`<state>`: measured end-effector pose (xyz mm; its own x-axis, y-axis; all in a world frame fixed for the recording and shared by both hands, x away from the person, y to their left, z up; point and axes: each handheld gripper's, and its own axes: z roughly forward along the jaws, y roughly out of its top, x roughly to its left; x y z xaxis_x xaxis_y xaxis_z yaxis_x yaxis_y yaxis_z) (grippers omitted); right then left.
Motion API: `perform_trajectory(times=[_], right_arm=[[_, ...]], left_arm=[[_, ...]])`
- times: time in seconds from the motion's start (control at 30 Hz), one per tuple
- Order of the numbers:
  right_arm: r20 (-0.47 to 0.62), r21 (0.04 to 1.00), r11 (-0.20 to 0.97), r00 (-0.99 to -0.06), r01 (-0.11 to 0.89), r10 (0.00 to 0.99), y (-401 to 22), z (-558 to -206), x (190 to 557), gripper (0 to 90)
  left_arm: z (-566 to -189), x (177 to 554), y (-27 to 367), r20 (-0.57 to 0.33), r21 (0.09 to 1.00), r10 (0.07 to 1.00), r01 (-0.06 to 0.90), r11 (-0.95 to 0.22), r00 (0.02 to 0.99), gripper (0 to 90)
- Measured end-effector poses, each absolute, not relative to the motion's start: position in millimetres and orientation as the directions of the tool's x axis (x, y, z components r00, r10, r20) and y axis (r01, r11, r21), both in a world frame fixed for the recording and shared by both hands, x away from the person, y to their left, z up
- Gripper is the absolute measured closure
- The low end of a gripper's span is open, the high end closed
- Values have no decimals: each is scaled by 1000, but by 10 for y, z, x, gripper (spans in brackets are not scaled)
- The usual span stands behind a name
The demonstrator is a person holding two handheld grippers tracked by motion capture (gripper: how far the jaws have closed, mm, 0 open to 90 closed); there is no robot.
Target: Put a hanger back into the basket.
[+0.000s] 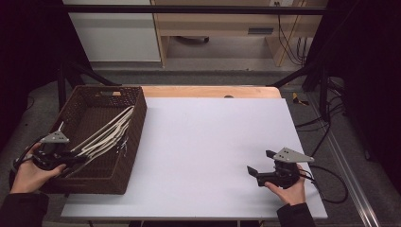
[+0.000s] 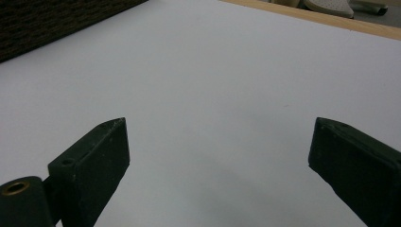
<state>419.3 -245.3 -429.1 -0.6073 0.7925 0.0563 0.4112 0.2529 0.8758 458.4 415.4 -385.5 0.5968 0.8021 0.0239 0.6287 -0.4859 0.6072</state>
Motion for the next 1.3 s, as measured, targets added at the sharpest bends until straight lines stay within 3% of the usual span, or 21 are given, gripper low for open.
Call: perform_trajectory(times=[0.07, 0.1, 0.43, 0.6, 0.77, 0.97, 1.3], right_arm=[[57, 876, 252, -606, 412, 793, -2453, -4290, 4192, 65], [57, 875, 253, -606, 413, 793, -2454, -4291, 4191, 65], [55, 882, 247, -609, 401, 791, -2464, -4281, 4185, 64], [55, 886, 242, -609, 394, 791, -2472, -4268, 4175, 64], [60, 895, 229, -613, 383, 788, -2481, -4256, 4165, 56], [68, 909, 207, -619, 361, 783, -2502, -4236, 4153, 47], [79, 924, 176, -620, 339, 780, -2540, -4192, 4118, 43]], left_arm=[[-3834, 4580, 4165, 52, 600, 813, 633, -489, 580, 603], [-3791, 4565, 4192, 58, 650, 820, 602, -463, 569, 496], [-3493, 4408, 4084, 42, 812, 827, 463, -355, 561, 400], [-3450, 4351, 3973, 34, 830, 812, 436, -347, 582, 389], [-3460, 4253, 3795, 5, 878, 792, 376, -295, 611, 257], [-3517, 4095, 3480, -43, 920, 772, 326, -217, 635, 164], [-3698, 3965, 2900, -11, 930, 734, 277, -242, 679, 85]])
